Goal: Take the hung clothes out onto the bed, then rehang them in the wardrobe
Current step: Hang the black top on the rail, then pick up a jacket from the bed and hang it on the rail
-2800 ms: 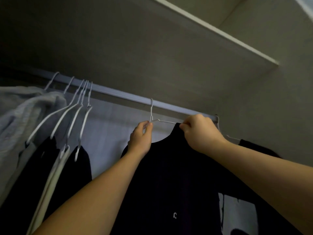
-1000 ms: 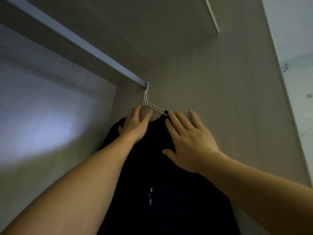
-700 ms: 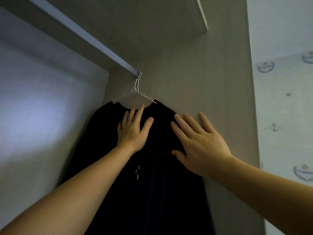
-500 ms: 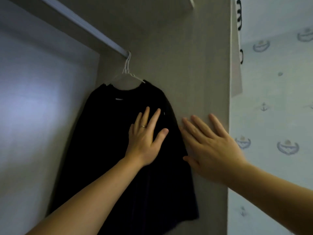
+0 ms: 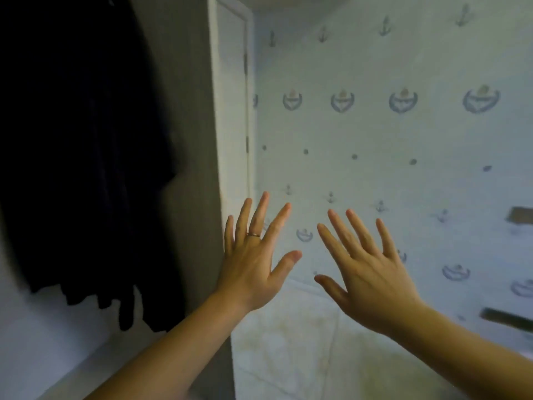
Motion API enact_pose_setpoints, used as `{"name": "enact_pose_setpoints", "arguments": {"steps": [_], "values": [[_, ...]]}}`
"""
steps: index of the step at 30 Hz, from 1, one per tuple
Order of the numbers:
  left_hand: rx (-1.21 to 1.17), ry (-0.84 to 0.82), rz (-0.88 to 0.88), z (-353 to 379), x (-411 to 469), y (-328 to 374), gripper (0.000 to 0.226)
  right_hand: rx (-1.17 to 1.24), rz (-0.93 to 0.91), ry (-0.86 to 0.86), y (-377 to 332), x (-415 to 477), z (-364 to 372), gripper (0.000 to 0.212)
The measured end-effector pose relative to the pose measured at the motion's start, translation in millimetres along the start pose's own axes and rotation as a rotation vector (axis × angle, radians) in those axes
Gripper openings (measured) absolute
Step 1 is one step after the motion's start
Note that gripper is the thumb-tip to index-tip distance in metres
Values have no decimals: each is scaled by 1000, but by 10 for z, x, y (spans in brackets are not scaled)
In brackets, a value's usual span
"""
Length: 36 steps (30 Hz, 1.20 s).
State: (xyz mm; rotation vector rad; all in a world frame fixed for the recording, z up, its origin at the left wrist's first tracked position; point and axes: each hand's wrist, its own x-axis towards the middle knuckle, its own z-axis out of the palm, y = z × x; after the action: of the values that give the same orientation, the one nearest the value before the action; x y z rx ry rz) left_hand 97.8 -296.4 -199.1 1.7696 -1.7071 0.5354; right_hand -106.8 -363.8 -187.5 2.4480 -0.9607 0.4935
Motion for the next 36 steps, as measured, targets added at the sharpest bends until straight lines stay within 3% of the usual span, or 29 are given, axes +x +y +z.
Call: {"name": "enact_pose_setpoints", "arguments": {"steps": [8,17,26,31,36], "values": [[-173,-342,69,1424,-464,1389,73,137,376,-316,992,-1682,660,82],[-332,-719,225,2801,-668,2661,73,203,822,-487,1734,-2983,1216,81],[-454,-893,470,4130,-41,3703,77,147,1264,-603,2647,-3486,1743,79],[-531,-988,652,4726,392,4353,69,99,1524,-608,3112,-3665,1942,83],[-589,-1027,801,5167,660,5035,78,63,1765,-597,3402,-3867,2001,79]]}}
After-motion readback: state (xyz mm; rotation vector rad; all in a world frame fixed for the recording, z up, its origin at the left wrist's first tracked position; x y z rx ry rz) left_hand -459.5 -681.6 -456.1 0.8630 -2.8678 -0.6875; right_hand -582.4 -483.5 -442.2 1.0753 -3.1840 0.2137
